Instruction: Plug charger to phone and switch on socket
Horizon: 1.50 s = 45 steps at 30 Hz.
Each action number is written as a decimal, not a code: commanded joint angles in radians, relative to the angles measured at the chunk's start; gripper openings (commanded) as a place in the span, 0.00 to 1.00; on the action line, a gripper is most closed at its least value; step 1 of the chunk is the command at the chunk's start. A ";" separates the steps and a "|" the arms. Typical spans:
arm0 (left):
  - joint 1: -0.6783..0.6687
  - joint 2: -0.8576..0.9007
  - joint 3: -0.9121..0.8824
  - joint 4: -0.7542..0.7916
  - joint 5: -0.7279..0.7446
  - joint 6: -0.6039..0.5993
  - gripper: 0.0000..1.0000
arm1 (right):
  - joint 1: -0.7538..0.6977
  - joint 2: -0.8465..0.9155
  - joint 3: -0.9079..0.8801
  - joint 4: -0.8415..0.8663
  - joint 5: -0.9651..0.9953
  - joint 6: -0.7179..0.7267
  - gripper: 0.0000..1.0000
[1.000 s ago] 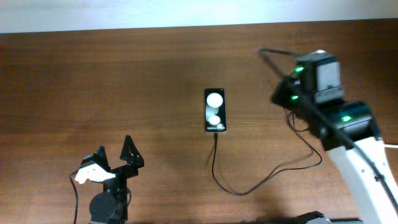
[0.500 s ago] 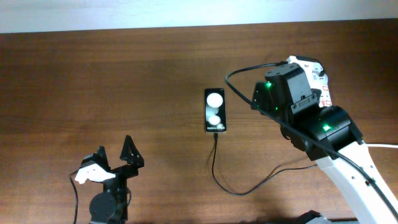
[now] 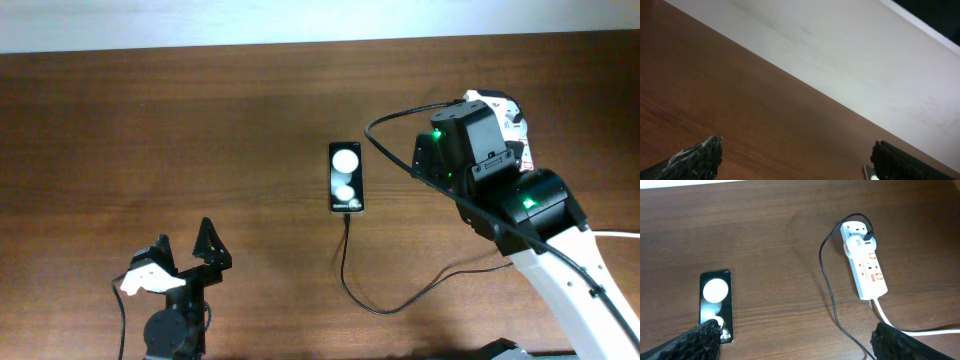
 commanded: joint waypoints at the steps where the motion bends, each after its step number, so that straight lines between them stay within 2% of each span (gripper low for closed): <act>1: 0.003 -0.003 -0.003 -0.003 0.003 0.002 0.99 | -0.078 -0.011 -0.003 -0.007 -0.017 -0.007 0.99; 3: 0.003 -0.003 -0.003 -0.003 0.003 0.002 0.99 | -0.182 -0.012 -0.003 -0.046 -0.121 -0.007 0.99; 7: 0.003 -0.003 -0.003 -0.003 0.004 0.002 0.99 | -0.293 -0.013 -0.003 -0.101 -0.241 -0.006 0.99; 12: 0.003 -0.003 -0.003 -0.003 0.004 0.002 0.99 | -0.293 -0.060 -0.003 -0.105 -0.229 -0.013 0.99; 22: 0.003 -0.003 -0.003 -0.003 0.003 0.002 0.99 | -0.292 -0.418 -0.018 -0.193 -0.185 -0.033 0.99; 25: 0.003 -0.003 -0.003 -0.003 0.003 0.002 0.99 | -0.292 -0.533 -0.116 -0.091 -0.195 -0.033 0.99; 32: 0.003 -0.003 -0.003 -0.003 0.004 0.002 0.99 | -0.292 -0.903 -0.695 0.427 -0.312 -0.033 0.99; 34: 0.003 -0.003 -0.003 -0.003 0.004 0.002 0.99 | -0.292 -0.973 -0.801 0.519 -0.312 -0.033 0.99; 38: 0.003 -0.003 -0.003 -0.003 0.004 0.002 0.99 | -0.291 -1.093 -0.963 0.645 -0.312 -0.033 0.99; 45: 0.003 -0.003 -0.003 -0.003 0.003 0.002 0.99 | -0.292 -1.271 -1.101 0.765 -0.312 -0.033 0.99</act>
